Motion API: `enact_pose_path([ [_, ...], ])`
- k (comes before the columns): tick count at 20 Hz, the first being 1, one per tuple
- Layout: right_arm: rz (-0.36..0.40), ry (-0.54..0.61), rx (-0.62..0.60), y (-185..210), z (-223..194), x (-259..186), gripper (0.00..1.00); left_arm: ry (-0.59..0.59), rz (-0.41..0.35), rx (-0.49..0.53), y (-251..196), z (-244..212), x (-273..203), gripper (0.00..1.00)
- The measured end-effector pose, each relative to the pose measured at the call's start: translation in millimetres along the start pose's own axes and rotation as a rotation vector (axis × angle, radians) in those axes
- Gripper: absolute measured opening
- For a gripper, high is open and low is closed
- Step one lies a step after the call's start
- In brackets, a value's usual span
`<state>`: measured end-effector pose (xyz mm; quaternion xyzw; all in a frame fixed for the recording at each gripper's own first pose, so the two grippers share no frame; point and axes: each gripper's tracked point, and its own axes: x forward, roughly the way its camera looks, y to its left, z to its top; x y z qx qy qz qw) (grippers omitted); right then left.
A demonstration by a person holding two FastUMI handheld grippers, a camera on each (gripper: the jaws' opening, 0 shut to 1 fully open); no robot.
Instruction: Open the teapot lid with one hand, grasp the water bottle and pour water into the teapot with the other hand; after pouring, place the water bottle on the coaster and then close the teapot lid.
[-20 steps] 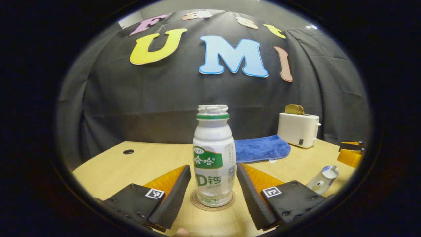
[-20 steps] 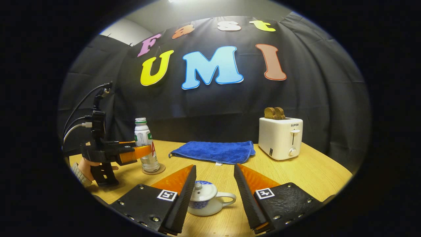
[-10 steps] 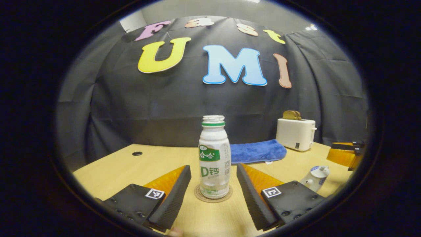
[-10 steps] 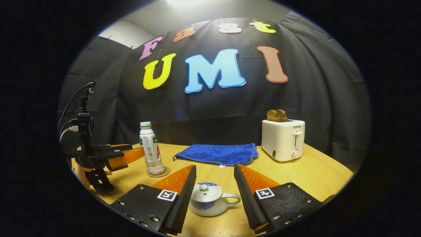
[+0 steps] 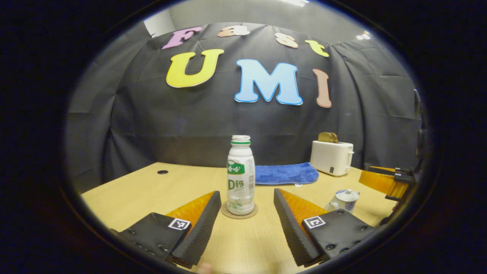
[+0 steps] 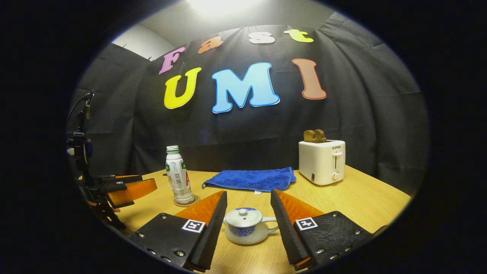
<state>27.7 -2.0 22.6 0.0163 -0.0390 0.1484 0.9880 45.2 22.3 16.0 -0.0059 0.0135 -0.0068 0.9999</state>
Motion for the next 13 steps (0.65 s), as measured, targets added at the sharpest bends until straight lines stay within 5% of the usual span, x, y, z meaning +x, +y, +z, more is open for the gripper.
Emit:
enact_pose_path([
  [6, -0.12, 0.003, -0.072, 4.6, -3.5, -38.1, 0.71, -0.016, 0.019, 0.008, -15.7, -8.7, -48.1, 0.99],
  [13, -0.13, 0.024, -0.063, 20.7, -19.6, -55.9, 0.72, -0.007, 0.0, -0.013, -35.6, -21.3, -64.6, 0.99],
])
